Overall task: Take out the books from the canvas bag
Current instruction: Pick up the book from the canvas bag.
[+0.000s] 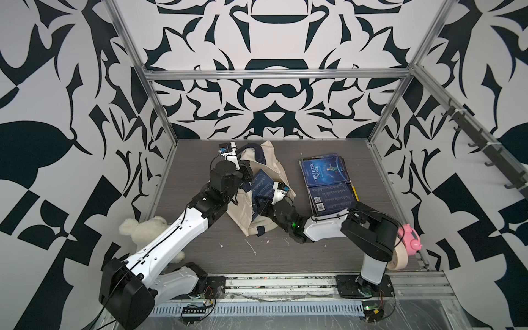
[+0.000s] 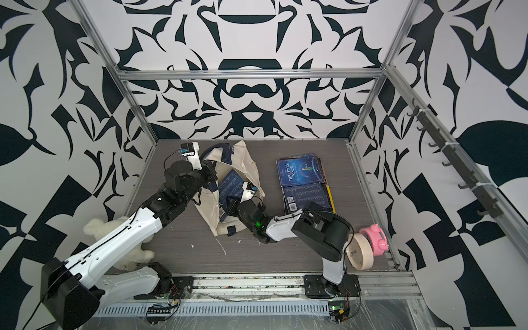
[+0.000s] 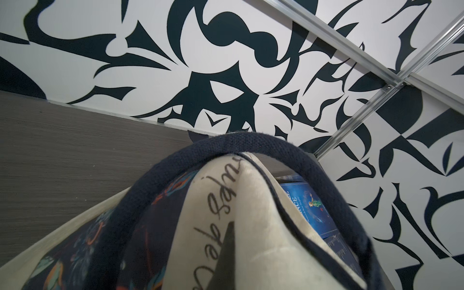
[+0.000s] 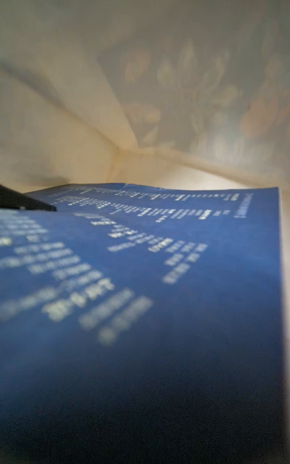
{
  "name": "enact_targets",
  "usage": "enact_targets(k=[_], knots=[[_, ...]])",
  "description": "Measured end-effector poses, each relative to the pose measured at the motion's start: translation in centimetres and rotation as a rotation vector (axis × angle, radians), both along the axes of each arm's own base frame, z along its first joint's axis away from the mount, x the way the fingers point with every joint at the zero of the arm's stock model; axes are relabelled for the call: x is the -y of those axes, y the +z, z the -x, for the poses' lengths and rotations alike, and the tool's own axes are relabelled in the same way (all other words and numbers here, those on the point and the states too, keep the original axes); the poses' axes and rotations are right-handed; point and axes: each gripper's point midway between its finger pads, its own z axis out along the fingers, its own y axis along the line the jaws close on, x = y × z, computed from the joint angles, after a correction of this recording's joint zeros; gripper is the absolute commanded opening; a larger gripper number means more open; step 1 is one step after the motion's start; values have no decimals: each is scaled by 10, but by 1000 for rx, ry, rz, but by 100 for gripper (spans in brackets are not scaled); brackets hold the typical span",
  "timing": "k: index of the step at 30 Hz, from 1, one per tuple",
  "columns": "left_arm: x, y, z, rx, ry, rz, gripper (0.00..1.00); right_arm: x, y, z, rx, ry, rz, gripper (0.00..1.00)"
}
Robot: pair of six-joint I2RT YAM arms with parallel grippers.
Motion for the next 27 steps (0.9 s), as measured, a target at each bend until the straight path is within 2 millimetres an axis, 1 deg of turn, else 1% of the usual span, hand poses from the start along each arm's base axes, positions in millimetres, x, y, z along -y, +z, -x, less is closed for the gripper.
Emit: enact_targets(k=[2, 5, 8, 13, 18, 21, 27], knots=[[-2, 0, -2, -2, 16, -10, 0, 5, 8, 8, 11, 17, 19, 0], [-4, -3, -6, -14, 37, -29, 0, 11, 13, 17, 20, 45, 46, 0], [-8, -10, -9, -32, 60, -49, 0, 14, 13, 26, 25, 74, 78, 0], [-16, -18, -15, -53, 105, -74, 0, 18, 8, 48, 27, 143, 128, 0], [-20, -21, -19, -66, 128, -87, 0, 22, 13, 62, 49, 197, 156, 0], [-22, -21, -21, -72, 136, -92, 0, 30, 26, 69, 81, 216, 167, 0], [-26, -23, -24, -80, 158, -88, 0, 48, 67, 77, 176, 219, 173, 0]])
